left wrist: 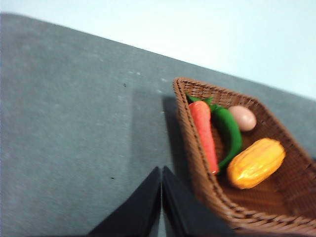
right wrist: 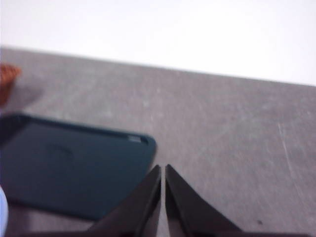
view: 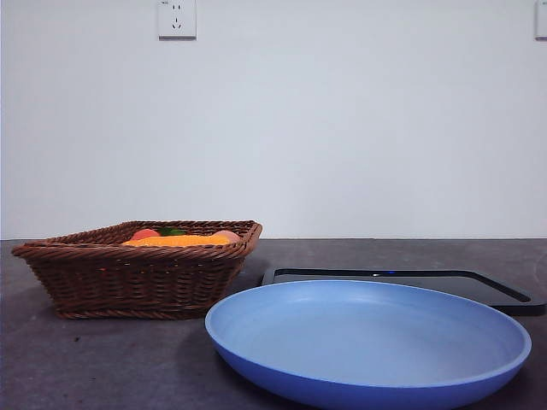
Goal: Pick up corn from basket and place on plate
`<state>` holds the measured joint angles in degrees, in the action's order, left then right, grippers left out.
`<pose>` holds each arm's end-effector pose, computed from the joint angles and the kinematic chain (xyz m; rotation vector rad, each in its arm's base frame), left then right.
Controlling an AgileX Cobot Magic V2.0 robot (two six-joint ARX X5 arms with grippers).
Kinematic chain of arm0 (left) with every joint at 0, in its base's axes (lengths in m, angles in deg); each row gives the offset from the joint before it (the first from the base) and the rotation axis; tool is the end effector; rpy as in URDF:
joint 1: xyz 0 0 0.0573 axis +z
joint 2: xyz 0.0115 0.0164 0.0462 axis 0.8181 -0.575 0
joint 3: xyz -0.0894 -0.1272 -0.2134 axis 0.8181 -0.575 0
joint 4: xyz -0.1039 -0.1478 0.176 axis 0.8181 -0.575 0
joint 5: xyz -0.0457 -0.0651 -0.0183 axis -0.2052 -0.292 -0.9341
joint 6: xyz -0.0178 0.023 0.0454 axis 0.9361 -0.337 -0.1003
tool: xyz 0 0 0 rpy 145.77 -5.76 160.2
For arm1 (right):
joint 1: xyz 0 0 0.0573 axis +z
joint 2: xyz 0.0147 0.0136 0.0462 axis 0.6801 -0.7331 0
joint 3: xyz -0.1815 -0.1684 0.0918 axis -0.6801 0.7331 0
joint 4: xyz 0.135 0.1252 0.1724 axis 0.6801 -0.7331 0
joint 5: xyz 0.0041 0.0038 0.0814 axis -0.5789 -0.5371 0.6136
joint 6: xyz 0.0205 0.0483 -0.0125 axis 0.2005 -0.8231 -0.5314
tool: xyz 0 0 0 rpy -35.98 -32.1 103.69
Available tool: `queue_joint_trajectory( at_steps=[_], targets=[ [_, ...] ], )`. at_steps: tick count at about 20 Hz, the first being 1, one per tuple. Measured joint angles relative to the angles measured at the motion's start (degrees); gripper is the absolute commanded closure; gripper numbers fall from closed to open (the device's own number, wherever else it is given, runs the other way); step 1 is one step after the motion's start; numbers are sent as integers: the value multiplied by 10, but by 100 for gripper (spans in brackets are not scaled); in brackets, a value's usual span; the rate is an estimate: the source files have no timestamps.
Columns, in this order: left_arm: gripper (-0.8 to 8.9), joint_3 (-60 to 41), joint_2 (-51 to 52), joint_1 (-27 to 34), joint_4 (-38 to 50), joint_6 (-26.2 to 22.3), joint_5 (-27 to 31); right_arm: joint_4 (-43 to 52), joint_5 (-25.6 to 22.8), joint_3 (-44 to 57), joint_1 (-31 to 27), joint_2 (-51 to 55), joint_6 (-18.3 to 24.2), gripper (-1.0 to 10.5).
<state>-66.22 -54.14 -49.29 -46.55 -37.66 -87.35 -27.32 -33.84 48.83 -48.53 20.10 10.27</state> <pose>0.0944 0.0023 0.1584 -0.3135 0.1544 -0.1200 0.0961 -0.0026 0.1608 -0.0347 0.0637 0.1444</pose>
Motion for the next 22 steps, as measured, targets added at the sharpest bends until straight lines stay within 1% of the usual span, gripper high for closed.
queue_joint_trajectory(
  at_steps=[2, 5, 8, 10, 14, 18, 22],
  targets=[
    [806, 0, 0, 0, 4, 32, -3, 17, 0, 0, 0, 0, -32, 945],
    [806, 0, 0, 0, 11, 68, -13, 36, -5, 0, 0, 0, -86, 945],
    [806, 0, 0, 0, 11, 95, -18, 42, -4, 0, 0, 0, -138, 945],
    [806, 1, 0, 0, 11, 108, -32, 46, -2, 0, 0, 0, -175, 945],
    [806, 26, -1, 0, 6, 129, -66, 43, 22, -12, 0, 0, -238, 945],
    [806, 75, -16, 0, 0, 135, -77, 22, 24, -65, 0, -2, -265, 945],
    [806, 128, -60, 0, -32, 137, -105, -37, 24, -140, 0, -30, -266, 945]
  ],
)
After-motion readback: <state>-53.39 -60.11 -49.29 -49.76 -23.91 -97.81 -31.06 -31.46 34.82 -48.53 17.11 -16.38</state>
